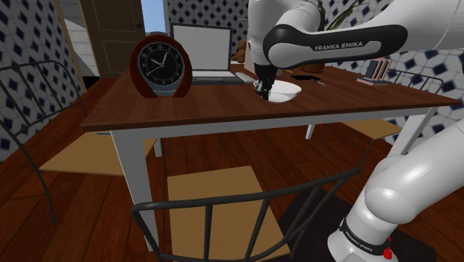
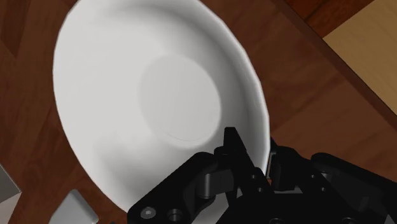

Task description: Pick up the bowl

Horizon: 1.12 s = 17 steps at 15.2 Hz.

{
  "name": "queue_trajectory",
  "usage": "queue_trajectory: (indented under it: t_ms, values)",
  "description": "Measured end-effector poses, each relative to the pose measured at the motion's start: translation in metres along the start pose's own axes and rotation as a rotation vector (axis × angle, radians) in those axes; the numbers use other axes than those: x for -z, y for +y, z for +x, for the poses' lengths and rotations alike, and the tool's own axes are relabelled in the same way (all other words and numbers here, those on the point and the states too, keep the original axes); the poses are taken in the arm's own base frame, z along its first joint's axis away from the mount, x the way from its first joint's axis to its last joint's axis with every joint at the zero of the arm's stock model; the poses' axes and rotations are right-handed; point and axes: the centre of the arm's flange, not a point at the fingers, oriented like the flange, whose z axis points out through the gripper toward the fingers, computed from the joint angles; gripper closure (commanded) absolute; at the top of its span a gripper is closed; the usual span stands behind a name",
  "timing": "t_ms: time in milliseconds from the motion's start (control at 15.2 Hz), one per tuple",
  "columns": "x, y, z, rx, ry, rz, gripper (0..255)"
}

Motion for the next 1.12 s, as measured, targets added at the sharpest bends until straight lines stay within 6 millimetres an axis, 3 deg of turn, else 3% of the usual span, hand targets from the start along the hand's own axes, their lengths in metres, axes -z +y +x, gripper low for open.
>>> queue_trajectory:
  t_ms: [198, 1122]
  values:
    - [0.005, 0.004, 0.000, 0.000, -0.002, 0.001, 255]
    - [0.066, 0.039, 0.002, 0.000, -0.002, 0.001, 255]
